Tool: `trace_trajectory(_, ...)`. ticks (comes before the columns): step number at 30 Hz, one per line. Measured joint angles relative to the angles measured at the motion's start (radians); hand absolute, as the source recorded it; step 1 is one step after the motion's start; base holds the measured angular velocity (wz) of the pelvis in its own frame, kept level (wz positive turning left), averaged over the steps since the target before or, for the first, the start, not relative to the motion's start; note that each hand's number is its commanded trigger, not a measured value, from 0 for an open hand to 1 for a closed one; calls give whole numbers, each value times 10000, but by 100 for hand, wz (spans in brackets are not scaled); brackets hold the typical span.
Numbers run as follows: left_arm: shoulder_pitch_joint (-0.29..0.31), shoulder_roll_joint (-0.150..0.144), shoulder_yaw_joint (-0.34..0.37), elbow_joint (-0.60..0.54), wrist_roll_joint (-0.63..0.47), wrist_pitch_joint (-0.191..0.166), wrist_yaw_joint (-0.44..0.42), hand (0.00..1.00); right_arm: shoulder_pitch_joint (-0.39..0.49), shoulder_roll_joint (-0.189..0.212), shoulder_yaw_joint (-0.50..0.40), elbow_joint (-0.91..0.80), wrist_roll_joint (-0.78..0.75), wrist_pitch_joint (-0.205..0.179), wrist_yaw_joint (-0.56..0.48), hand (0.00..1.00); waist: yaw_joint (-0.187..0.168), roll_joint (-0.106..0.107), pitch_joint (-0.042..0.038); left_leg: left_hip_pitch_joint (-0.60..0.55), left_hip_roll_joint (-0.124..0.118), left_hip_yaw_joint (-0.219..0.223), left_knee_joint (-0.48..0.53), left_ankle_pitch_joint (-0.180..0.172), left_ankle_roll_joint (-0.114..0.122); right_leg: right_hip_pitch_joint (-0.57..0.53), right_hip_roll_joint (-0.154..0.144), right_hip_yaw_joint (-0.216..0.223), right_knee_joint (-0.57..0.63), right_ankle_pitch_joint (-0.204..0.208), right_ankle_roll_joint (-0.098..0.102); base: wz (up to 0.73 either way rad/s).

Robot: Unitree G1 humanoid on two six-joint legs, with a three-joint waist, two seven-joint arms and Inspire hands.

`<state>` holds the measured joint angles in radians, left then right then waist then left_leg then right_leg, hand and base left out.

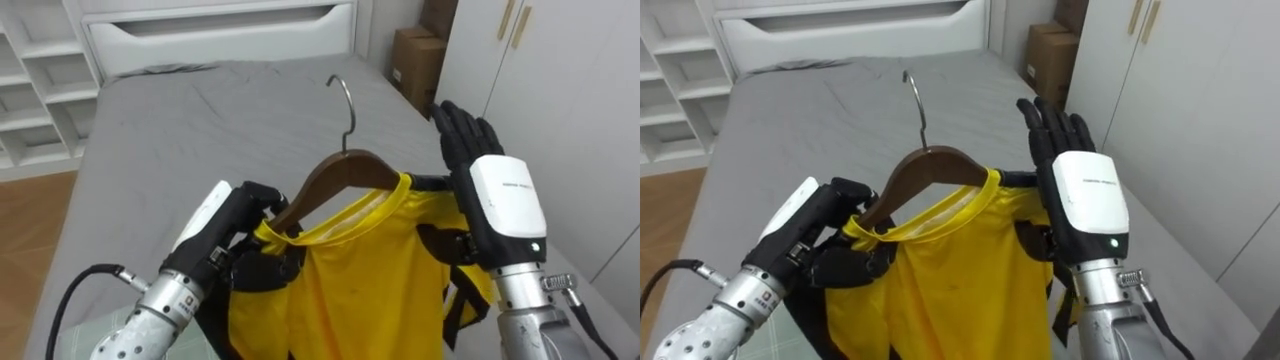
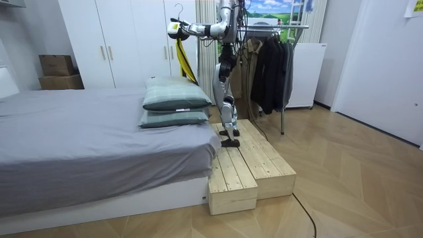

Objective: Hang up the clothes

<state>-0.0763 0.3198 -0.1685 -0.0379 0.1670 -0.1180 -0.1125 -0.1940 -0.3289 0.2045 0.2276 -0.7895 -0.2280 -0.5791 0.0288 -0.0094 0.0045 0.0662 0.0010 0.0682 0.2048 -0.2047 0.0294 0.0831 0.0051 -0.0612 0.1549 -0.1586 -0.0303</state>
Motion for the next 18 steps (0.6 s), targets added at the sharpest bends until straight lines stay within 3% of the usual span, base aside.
trace_trajectory(13, -1, 6, -129, -218, -26, 29, -1, 100, 0, -39, 21, 38, 6, 8, -595, 0, 21, -17, 3, -4, -1, -41, -5, 0, -1, 3, -2, -43, -8, 0, 0, 0)
trace_trajectory(18, 0, 73, -391, -218, -34, 95, 0, 100, 0, -258, 74, 355, -2, 94, -651, 0, 28, -53, 6, -13, -9, -83, -3, 0, 0, 2, -6, -66, -6, -1, 1, 0)
